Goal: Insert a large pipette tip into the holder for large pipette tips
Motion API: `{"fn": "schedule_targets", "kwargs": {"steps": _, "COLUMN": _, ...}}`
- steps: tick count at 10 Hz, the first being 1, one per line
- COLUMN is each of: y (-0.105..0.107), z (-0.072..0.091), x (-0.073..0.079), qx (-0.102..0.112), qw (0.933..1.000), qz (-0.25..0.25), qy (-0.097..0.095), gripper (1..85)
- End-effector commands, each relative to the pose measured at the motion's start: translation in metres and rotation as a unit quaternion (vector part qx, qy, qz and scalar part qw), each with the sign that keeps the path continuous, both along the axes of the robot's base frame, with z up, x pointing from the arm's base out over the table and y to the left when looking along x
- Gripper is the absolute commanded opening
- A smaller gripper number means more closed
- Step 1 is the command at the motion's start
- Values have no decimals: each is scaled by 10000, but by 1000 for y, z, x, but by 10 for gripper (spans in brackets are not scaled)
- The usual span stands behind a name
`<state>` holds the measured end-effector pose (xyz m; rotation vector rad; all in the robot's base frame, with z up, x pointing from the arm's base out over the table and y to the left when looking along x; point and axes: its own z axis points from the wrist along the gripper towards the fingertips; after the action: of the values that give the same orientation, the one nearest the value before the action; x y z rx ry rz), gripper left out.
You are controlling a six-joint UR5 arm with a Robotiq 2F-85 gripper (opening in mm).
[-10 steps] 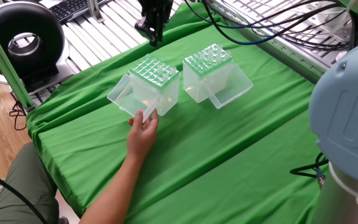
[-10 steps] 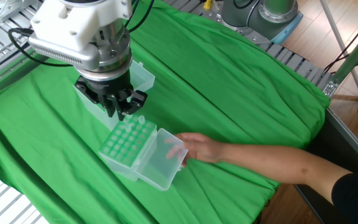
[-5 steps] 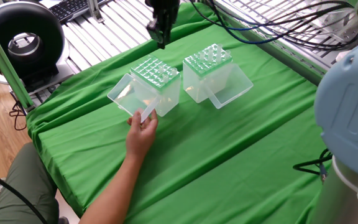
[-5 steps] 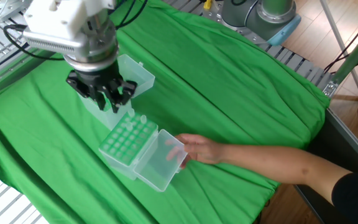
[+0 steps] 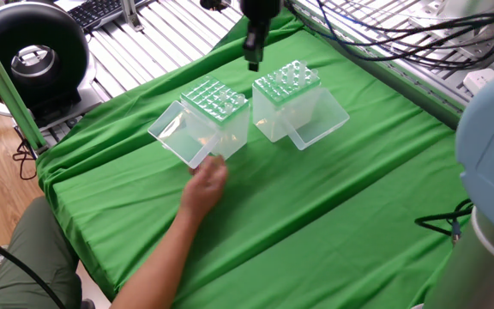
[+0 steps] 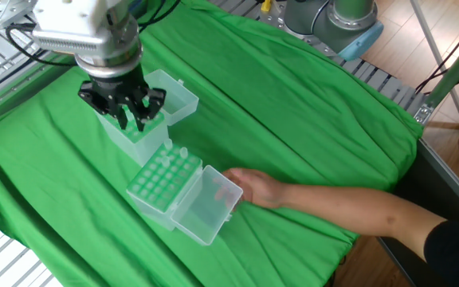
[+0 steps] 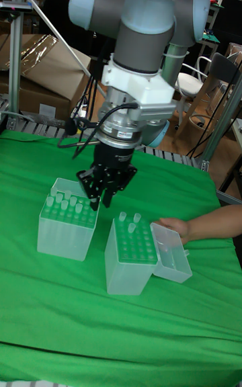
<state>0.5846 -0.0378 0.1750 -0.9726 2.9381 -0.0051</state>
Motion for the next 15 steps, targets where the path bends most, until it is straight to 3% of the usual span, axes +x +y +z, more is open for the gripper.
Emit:
{"fn": "schedule_targets", "kwargs": {"steps": 1, "y": -15, "z": -12, "x": -8, "qx": 32, "qw": 9986, "qz": 518, "qy": -35, "gripper": 340}}
{"fn": "schedule_targets", "kwargs": {"steps": 8, "y": -25, "z": -19, "x": -13, "qx": 61, "qw": 9947, "qz": 1023, "qy": -16, "gripper": 360}}
{"fn": "schedule_targets", "kwargs": {"steps": 15, "y": -28, "z": -27, "x": -14, "qx": 96, "qw": 9946, "qz": 1037, "qy": -43, "gripper": 360}}
